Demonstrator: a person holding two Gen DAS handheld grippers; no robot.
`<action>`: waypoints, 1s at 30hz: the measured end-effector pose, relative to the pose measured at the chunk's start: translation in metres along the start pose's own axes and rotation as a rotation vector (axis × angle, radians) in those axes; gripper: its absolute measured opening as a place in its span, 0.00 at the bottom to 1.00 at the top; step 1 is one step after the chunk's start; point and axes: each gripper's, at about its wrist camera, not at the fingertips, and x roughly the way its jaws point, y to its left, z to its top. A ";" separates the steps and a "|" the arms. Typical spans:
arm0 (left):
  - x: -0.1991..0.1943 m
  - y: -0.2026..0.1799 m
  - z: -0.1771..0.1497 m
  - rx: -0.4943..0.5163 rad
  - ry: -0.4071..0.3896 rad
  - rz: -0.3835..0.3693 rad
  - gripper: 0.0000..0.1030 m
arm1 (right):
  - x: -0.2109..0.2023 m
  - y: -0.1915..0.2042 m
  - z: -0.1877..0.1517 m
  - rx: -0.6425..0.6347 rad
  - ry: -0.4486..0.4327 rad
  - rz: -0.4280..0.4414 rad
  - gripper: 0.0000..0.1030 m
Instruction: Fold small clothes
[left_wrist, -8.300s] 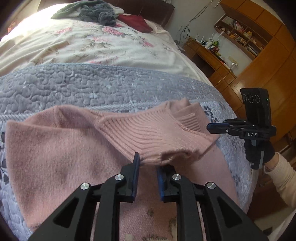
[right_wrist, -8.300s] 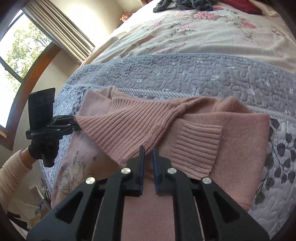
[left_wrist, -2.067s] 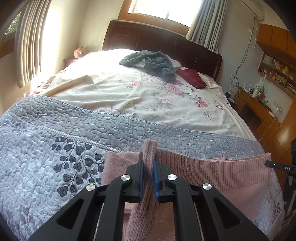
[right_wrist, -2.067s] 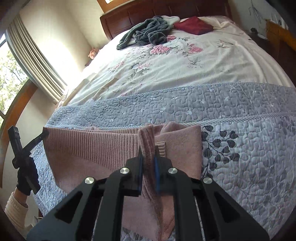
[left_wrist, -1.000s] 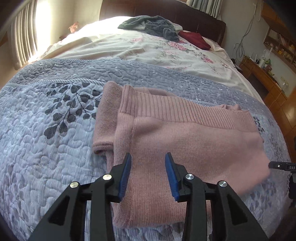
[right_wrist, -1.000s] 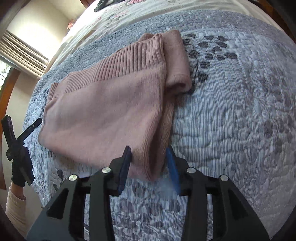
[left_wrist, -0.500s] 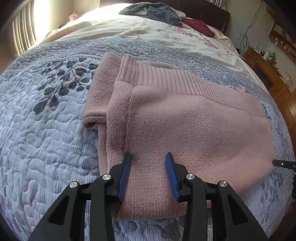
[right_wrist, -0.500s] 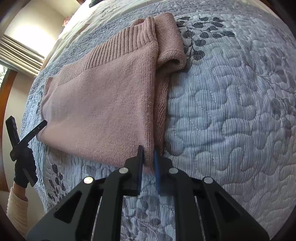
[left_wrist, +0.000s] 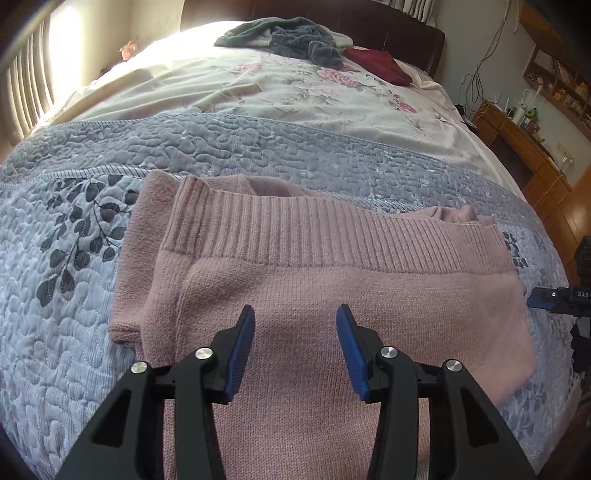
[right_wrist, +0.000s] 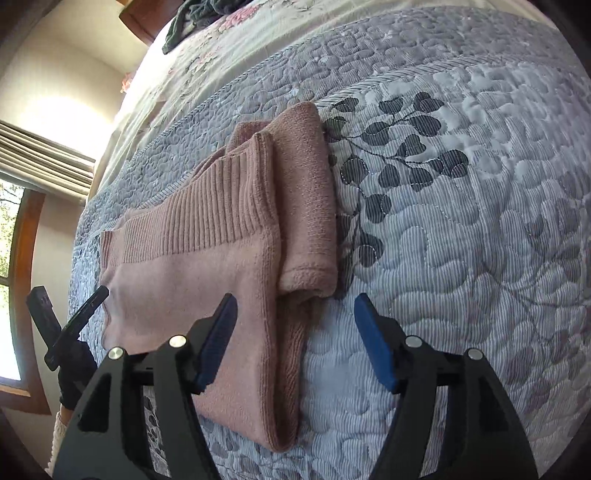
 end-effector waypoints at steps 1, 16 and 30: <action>0.005 0.000 0.001 -0.003 0.005 0.002 0.45 | 0.005 -0.005 0.003 0.020 0.006 0.032 0.65; 0.031 0.011 0.004 -0.015 0.045 -0.021 0.45 | 0.037 -0.013 0.008 0.086 0.010 0.158 0.22; 0.019 0.013 0.006 -0.041 0.053 -0.040 0.45 | 0.015 0.012 0.014 0.082 -0.012 0.200 0.20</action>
